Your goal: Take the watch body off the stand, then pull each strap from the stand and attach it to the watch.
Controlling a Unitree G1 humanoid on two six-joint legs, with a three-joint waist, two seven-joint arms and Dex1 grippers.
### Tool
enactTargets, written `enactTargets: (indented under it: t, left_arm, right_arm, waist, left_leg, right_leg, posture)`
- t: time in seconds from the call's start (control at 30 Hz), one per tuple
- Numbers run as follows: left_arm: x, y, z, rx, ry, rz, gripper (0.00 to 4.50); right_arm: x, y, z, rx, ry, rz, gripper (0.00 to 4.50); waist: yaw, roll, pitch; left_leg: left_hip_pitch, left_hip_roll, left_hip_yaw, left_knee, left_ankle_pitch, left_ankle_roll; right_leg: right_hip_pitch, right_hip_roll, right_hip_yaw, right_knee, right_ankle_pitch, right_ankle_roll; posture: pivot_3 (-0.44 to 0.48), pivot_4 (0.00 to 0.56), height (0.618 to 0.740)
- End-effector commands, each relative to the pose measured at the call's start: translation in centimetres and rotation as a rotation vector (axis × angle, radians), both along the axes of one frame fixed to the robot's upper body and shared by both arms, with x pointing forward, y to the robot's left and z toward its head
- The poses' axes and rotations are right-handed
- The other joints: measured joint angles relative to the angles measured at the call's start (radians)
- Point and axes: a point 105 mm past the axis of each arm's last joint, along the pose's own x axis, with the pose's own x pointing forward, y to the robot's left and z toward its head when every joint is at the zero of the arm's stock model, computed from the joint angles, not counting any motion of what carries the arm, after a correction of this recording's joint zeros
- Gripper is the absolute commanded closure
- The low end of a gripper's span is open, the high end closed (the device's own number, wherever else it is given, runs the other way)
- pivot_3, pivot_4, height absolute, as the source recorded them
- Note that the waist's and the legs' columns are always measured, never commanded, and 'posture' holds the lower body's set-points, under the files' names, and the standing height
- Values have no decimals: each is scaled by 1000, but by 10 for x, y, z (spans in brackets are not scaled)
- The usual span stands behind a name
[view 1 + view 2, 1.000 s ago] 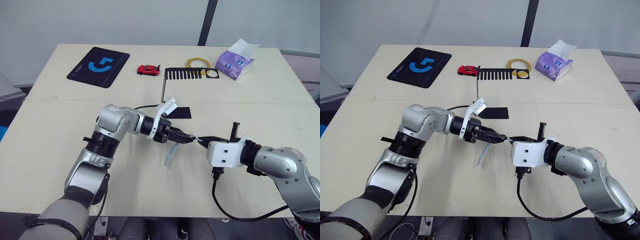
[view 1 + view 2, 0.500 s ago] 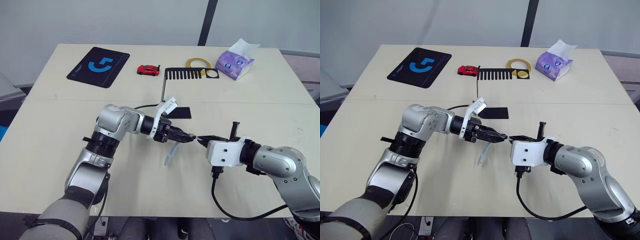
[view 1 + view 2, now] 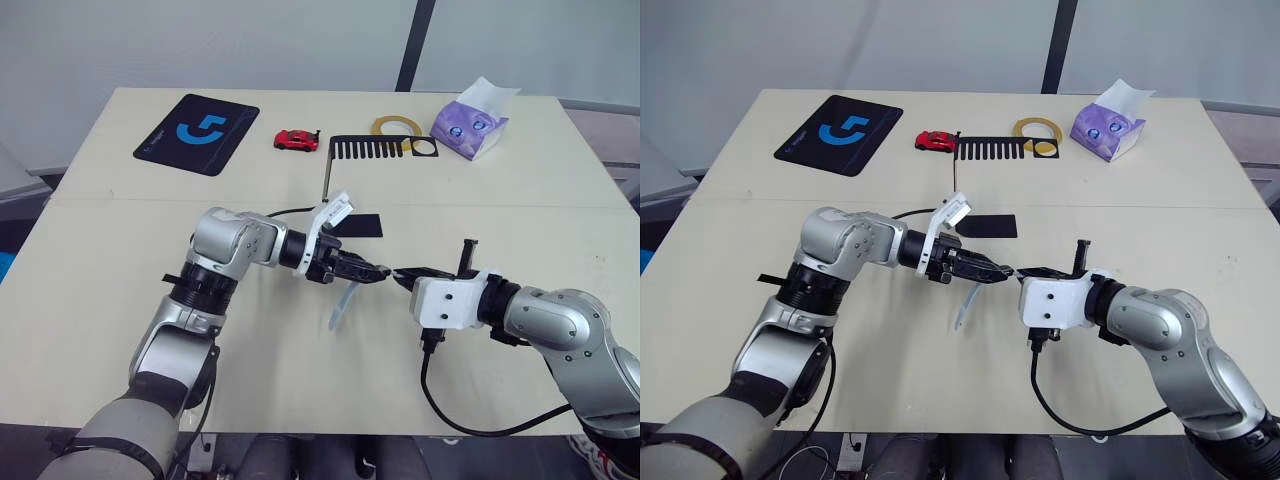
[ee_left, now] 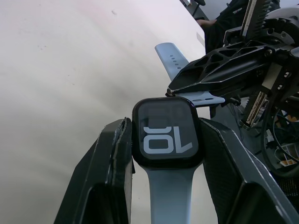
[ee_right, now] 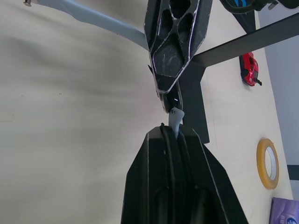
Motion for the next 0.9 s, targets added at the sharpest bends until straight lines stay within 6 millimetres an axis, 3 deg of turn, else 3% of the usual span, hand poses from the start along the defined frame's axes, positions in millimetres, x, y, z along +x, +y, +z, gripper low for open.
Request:
enactTargets:
  t: [0.03,0.9]
  left_arm:
    - [-13,-15,17,-59,-36,-83,2798]
    - [-16,-20,24,-77,-30,-93,2798]
  right_arm:
    - [-2,9,10,9,-42,32,4500]
    - [3,10,14,-1,-50,22,4500]
  waist:
    - [0,0,0]
    - [0,0,0]
  left_leg:
    - [0,0,0,0,0,0]
    - [0,0,0,0,0,0]
  right_leg:
    - [0,0,0,0,0,0]
    - [0,0,0,0,0,0]
  posture:
    - [0,150,738]
    - [0,150,738]
